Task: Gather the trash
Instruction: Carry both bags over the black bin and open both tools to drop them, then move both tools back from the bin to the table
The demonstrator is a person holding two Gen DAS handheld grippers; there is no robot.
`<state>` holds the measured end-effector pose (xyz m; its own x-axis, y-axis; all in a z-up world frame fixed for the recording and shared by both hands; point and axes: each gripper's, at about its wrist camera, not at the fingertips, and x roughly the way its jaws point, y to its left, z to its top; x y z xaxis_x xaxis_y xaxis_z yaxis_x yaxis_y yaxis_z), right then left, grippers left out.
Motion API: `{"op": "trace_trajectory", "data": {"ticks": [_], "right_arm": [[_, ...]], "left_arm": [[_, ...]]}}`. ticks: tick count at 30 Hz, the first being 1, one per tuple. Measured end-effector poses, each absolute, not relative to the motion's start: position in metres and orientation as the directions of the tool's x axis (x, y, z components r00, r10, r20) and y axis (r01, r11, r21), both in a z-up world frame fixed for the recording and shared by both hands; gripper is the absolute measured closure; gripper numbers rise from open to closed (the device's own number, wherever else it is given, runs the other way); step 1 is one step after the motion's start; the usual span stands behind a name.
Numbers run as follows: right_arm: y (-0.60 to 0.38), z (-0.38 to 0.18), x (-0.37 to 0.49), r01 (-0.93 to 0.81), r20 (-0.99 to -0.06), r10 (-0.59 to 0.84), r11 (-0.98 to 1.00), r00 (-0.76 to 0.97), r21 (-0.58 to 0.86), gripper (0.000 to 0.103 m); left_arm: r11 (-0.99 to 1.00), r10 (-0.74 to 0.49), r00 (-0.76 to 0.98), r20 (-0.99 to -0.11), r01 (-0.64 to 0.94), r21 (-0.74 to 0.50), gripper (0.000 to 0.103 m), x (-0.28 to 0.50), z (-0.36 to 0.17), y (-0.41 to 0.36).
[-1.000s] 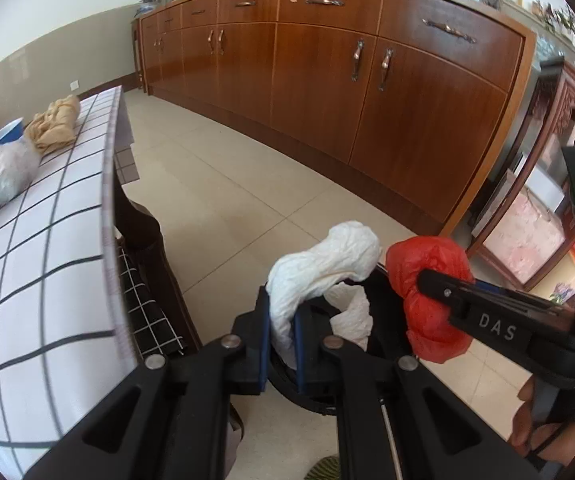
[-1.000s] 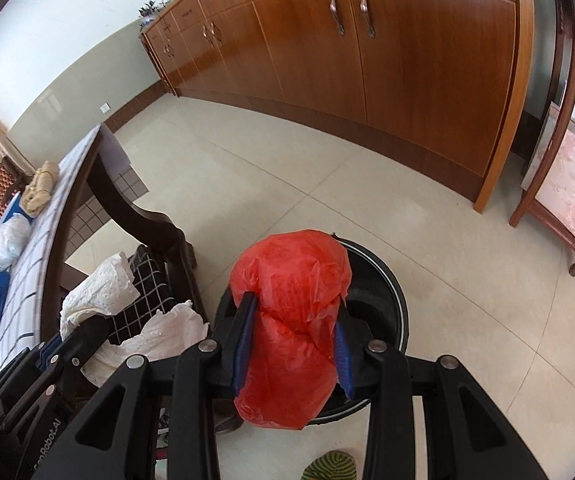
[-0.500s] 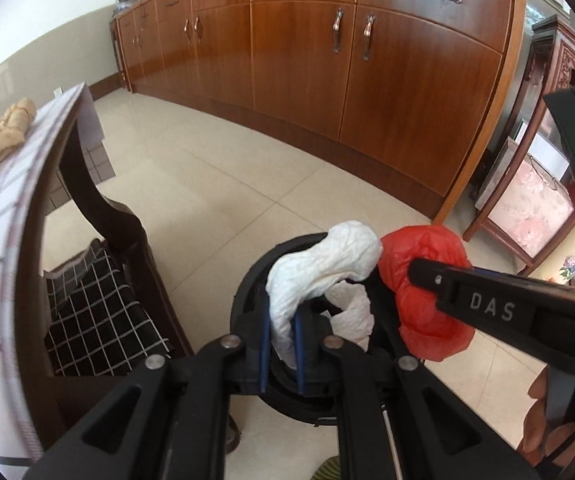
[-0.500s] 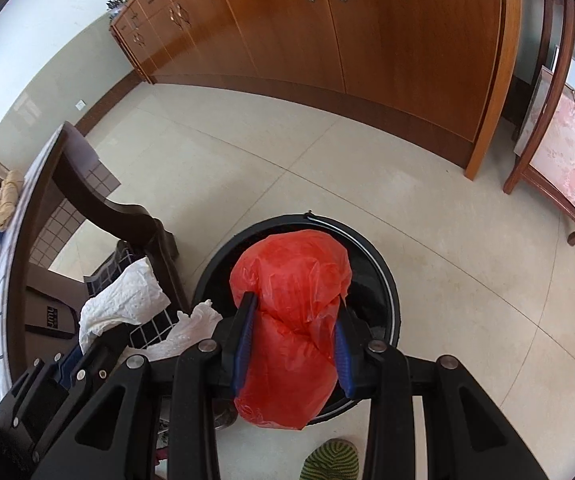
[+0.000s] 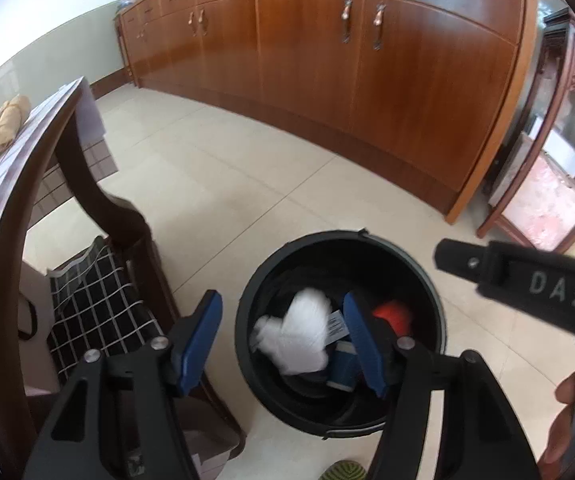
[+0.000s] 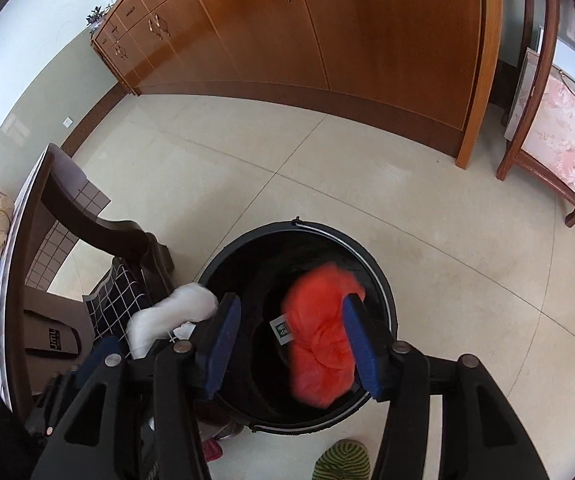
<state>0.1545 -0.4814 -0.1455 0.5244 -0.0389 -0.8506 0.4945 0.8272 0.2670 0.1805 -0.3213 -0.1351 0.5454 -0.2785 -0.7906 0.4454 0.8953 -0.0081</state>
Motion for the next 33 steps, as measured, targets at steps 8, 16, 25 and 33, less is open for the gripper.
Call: {"op": "trace_trajectory", "data": {"ticks": [8, 16, 25, 33], "right_arm": [[-0.483, -0.129, 0.148, 0.519, -0.831, -0.106, 0.821, 0.546, 0.237, 0.047], [-0.490, -0.119, 0.139, 0.565, -0.834, -0.166, 0.801, 0.527, 0.197, 0.047], [-0.481, -0.083, 0.125, 0.539, -0.750, -0.202, 0.809, 0.630, 0.235, 0.047], [-0.416, -0.049, 0.135, 0.326, -0.650, -0.065, 0.900, 0.757, 0.290, 0.047]], "left_arm": [[0.894, -0.300, 0.542, -0.785, 0.446, -0.033, 0.038, 0.184, -0.124, -0.313], [0.890, -0.333, 0.561, -0.758, 0.453, -0.055, 0.038, 0.174, -0.101, -0.313], [0.909, -0.367, 0.650, -0.665, 0.403, -0.107, 0.038, 0.162, -0.044, -0.276], [0.957, -0.280, 0.743, -0.608, 0.267, -0.115, 0.038, 0.158, -0.017, -0.198]]}}
